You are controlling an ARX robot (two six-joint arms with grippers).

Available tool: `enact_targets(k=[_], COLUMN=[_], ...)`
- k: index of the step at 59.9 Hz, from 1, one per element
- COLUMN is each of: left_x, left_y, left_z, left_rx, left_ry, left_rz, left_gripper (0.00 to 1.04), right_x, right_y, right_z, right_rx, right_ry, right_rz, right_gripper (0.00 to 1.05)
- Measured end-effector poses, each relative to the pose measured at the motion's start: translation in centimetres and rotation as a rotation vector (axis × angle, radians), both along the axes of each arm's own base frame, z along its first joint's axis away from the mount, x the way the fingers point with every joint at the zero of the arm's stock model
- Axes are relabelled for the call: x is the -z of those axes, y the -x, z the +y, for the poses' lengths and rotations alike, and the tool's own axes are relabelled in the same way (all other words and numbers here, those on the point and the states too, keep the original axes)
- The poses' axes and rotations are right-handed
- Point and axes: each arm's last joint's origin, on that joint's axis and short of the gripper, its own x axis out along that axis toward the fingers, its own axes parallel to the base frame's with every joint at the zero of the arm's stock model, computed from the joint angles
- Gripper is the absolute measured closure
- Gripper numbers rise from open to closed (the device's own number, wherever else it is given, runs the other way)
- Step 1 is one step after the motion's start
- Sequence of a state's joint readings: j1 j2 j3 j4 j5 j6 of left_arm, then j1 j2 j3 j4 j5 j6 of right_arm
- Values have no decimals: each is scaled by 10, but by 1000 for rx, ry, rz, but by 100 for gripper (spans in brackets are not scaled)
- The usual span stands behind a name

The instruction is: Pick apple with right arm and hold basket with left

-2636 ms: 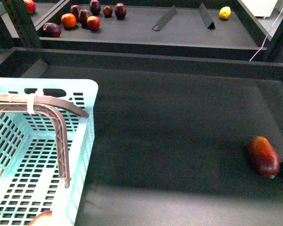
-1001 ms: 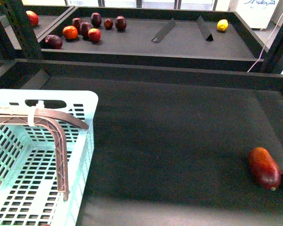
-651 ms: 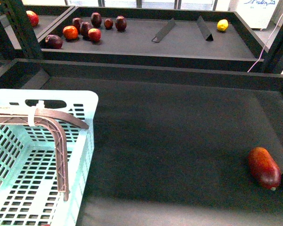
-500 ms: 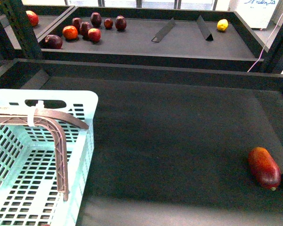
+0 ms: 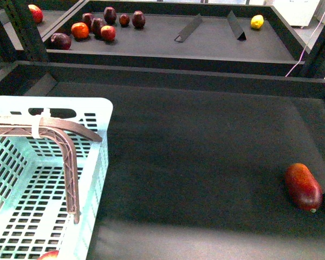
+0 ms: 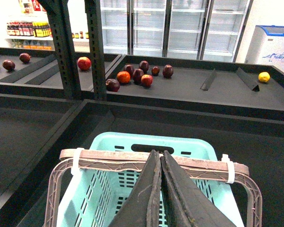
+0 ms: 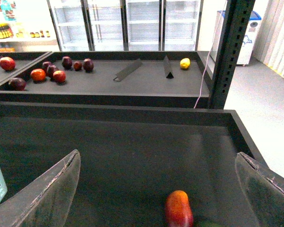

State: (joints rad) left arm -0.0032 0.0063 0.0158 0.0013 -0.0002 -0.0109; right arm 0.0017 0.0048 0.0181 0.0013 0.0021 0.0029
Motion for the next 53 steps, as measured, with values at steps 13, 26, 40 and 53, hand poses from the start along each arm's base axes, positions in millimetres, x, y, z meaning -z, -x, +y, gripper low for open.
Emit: enact_targets(k=[13,26,40,53], left_x=[0,0,0,0], left_y=[0,0,0,0], left_z=[0,0,0,0], left_rx=[0,0,0,0], left_ry=[0,0,-2,-2], left_rz=[0,0,0,0], left_gripper=[75,33,8,7], right_x=[0,0,0,0], right_y=[0,0,0,0], right_z=[0,0,0,0], right_rx=[0,0,0,0], right_ry=[0,0,0,0], right_rz=[0,0,0,0], right_gripper=[9,9,9,9])
